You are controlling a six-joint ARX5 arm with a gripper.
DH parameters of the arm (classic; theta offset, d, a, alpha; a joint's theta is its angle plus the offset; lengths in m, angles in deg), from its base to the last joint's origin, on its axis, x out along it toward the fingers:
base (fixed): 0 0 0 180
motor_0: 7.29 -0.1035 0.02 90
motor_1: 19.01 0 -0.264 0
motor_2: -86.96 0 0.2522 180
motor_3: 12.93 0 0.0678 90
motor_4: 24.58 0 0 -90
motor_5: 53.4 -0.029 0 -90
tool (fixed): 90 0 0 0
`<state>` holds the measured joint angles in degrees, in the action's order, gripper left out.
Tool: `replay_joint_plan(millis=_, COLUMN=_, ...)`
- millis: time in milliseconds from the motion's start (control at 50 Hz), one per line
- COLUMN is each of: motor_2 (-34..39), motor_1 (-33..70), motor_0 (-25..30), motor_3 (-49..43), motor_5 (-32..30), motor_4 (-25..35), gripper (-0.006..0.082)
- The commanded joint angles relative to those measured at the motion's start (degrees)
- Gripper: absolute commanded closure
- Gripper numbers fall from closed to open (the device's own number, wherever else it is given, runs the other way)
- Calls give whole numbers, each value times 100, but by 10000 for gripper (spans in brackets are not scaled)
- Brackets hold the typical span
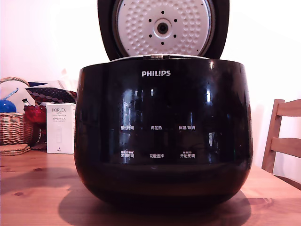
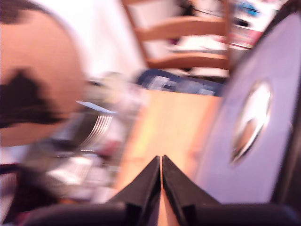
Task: Close the rice cooker by pressing the lid down with medium force
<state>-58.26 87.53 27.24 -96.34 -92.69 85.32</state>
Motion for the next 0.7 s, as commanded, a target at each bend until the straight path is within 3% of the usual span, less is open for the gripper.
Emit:
replay_joint_plan(millis=0, motor_2=-133, motor_1=26, motor_0=68, motor_3=-308, motor_5=66, motor_4=92, gripper=791)
replay_joint_plan(millis=200, motor_2=-188, motor_1=26, motor_0=151, motor_3=-811, motor_5=490, motor_4=199, gripper=791)
replay_joint_plan(millis=220, motor_2=-188, motor_1=26, motor_0=151, motor_3=-811, motor_5=780, motor_4=216, gripper=791)
replay_joint_plan(millis=400, motor_2=-188, motor_1=26, motor_0=151, motor_3=-833, motor_5=1394, motor_4=437, gripper=791)
replay_joint_plan(millis=680, motor_2=-184, motor_1=28, motor_0=151, motor_3=-839, motor_5=1696, motor_4=417, gripper=791)
